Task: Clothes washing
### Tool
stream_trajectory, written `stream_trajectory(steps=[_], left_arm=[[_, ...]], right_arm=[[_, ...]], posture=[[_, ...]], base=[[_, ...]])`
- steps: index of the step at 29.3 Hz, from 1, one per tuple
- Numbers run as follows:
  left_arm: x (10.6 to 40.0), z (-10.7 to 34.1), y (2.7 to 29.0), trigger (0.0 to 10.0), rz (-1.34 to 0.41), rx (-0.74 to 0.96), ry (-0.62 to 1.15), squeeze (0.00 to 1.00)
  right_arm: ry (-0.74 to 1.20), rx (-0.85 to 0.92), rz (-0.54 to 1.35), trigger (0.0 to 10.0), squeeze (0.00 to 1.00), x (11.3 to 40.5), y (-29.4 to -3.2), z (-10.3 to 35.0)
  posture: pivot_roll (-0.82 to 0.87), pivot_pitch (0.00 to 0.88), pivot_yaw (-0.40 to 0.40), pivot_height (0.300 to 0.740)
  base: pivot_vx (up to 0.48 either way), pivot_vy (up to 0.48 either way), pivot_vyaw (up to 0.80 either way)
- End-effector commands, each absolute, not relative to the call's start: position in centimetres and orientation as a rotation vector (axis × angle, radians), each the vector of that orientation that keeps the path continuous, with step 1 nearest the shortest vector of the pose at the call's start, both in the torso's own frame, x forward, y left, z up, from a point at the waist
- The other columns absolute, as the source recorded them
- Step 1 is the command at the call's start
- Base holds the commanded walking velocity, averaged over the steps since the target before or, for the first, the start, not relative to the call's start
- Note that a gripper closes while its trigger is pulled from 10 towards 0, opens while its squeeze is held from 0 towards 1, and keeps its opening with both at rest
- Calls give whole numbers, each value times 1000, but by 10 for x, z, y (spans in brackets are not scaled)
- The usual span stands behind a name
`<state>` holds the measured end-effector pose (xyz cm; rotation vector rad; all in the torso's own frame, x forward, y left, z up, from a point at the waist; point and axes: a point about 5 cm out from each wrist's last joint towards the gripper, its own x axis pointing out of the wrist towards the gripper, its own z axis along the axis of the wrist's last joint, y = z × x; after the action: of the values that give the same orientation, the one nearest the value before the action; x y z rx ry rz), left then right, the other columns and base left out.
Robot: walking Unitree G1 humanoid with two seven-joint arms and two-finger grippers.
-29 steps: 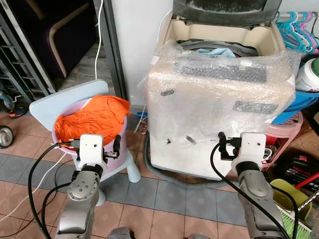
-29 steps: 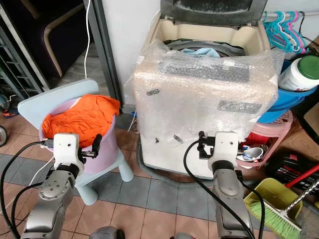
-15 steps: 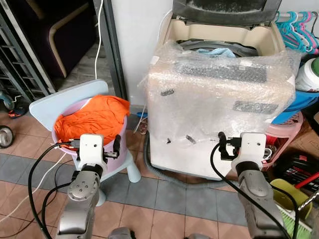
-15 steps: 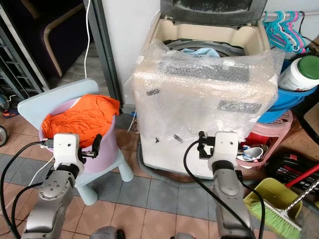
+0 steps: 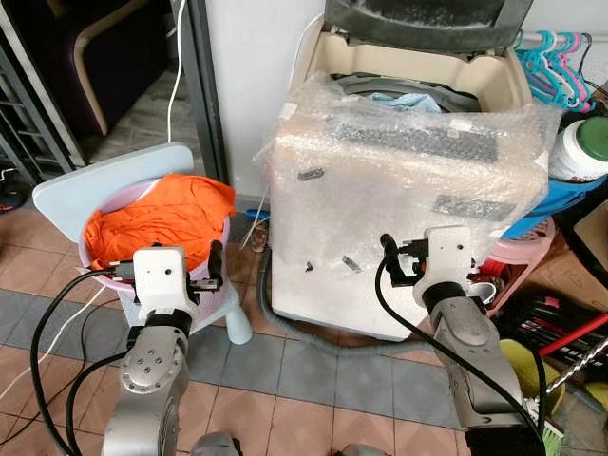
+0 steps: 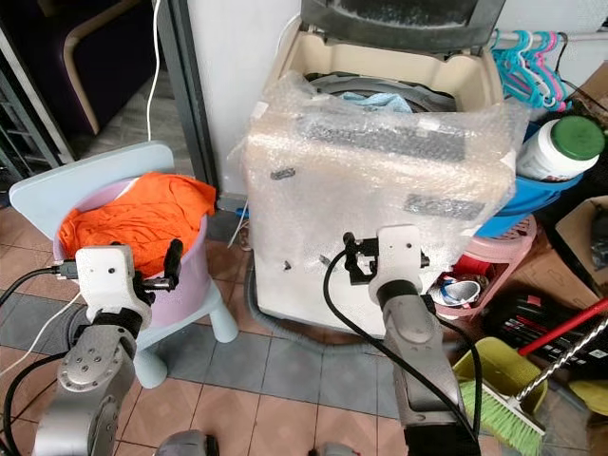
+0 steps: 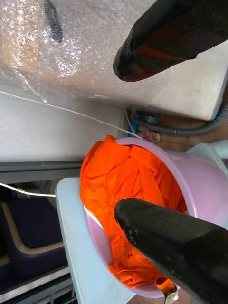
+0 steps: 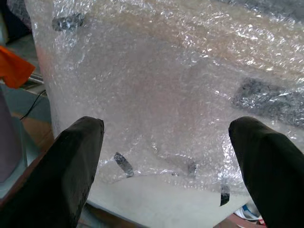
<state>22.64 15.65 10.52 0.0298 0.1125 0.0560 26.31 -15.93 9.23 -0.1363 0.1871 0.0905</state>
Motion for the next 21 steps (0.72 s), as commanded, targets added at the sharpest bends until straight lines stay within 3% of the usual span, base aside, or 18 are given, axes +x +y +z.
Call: stream_trajectory(steps=[1,7,17,21], left_arm=[[225,104,156,10000,68,40,134,0],[225,102,153,10000,44,80,165,0],[228,98,150,10000,31,93,196,0],[236,102,151,10000,-15,113,184,0]], right_arm=[[178,-116,145,10000,0,259,-147,92],[163,-65,151,10000,0,261,-135,93],[173,-13,82,10000,0,272,-144,92],[148,40,45,10000,0,279,-144,95]], posture=[[27,35,-44,740],[39,25,-38,740],[44,13,-27,740],[43,15,23,740]], base=[[0,0,800],[0,0,800],[0,0,800],[0,0,800]])
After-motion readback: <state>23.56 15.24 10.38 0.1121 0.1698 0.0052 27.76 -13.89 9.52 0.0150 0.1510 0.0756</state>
